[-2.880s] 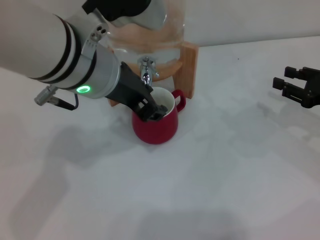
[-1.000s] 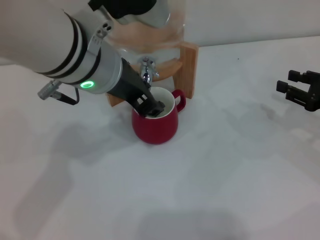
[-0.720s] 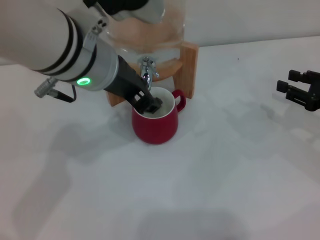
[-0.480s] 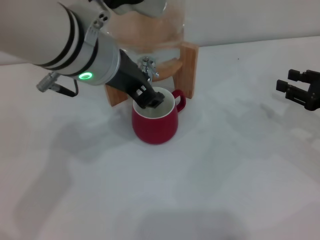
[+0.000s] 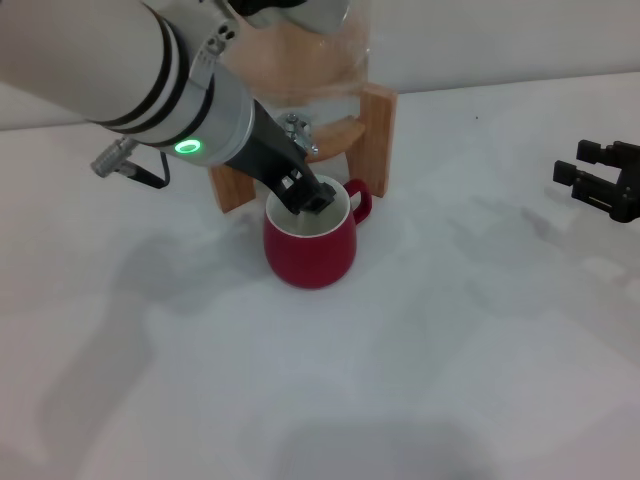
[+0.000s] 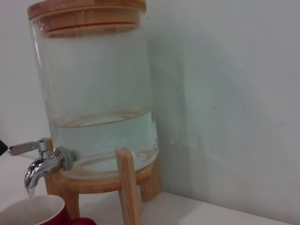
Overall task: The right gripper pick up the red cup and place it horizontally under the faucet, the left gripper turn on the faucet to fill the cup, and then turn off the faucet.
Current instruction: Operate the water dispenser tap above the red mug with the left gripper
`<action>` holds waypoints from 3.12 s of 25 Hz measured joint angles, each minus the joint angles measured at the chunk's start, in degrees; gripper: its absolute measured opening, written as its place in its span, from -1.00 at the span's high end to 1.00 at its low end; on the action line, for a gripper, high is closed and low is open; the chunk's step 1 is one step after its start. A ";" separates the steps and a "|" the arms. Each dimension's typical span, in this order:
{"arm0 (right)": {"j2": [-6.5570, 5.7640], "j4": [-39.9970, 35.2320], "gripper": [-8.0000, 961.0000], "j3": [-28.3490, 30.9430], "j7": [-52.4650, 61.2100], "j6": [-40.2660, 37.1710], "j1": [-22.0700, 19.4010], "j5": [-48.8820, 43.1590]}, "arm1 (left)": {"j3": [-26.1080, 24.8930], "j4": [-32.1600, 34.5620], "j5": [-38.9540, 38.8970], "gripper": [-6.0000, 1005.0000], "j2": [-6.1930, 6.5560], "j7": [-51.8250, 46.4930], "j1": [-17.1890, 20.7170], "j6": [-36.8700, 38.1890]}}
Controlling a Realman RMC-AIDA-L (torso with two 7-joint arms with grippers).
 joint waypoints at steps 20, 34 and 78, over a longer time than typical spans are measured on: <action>0.00 -0.01 0.02 0.10 -0.05 -0.52 -0.19 0.00 | 0.86 -4.17 -0.56 0.00 -0.12 0.88 -2.54 2.34; 0.00 -0.01 0.02 0.08 -0.21 -0.51 -0.18 0.00 | 0.96 -4.24 -0.08 0.00 -0.04 0.88 -3.11 3.62; 0.08 -0.01 0.02 0.09 -0.36 -1.21 -0.49 0.26 | 2.51 -7.72 2.08 0.00 -0.11 0.90 -5.95 5.97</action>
